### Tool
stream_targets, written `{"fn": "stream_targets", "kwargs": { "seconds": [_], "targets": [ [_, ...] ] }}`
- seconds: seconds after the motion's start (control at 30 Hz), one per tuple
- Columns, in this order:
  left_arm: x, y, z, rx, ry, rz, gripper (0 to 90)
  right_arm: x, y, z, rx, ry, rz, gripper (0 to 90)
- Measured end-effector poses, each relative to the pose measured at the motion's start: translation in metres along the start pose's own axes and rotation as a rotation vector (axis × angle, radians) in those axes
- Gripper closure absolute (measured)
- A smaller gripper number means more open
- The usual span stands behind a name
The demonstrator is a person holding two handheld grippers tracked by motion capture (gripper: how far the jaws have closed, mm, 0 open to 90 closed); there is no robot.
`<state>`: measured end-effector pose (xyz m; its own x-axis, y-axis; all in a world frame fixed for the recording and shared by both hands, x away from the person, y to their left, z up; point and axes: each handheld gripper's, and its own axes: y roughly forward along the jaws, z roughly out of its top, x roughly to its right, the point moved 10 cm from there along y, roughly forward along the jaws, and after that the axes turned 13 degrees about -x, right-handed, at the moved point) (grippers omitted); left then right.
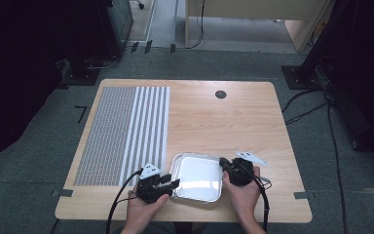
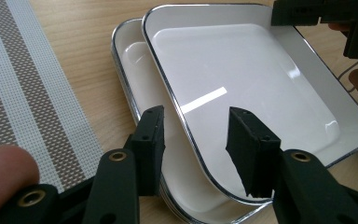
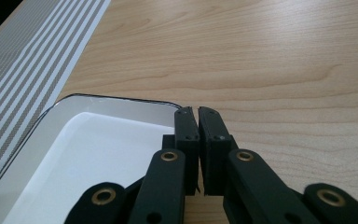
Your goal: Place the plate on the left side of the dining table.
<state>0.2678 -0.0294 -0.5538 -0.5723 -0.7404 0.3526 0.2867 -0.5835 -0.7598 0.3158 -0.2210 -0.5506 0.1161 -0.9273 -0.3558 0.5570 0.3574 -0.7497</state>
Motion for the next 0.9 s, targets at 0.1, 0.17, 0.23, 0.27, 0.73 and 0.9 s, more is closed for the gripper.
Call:
{"fn": "stream_targets", "kwargs": {
  "seconds": [0.1, 0.17, 0.23, 0.27, 0.73, 0.9],
  "targets": [
    [0.004, 0.003, -0.004, -0.020, 0.012, -0.001, 59.2, 0.001, -0.001, 0.000, 0.008, 0.013, 0.011, 88.3],
    [0.007, 0.007, -0.007, -0.045, 0.023, 0.002, 59.5, 0.003, -0.001, 0.001, 0.014, 0.025, 0.018, 88.4],
    [0.011, 0.010, -0.010, -0.064, 0.036, -0.005, 60.3, 0.006, -0.001, 0.001, 0.023, 0.035, 0.028, 88.5],
    [0.012, 0.010, -0.010, -0.066, 0.038, -0.010, 61.1, 0.006, -0.001, 0.001, 0.024, 0.031, 0.027, 88.5],
    [0.008, 0.010, -0.011, -0.073, 0.001, 0.015, 74.2, 0.005, -0.001, 0.003, 0.024, 0.027, 0.056, 88.3],
    [0.009, 0.012, -0.012, -0.075, 0.002, 0.022, 74.6, 0.003, 0.000, 0.001, 0.019, -0.013, -0.015, 87.3]
  ]
}}
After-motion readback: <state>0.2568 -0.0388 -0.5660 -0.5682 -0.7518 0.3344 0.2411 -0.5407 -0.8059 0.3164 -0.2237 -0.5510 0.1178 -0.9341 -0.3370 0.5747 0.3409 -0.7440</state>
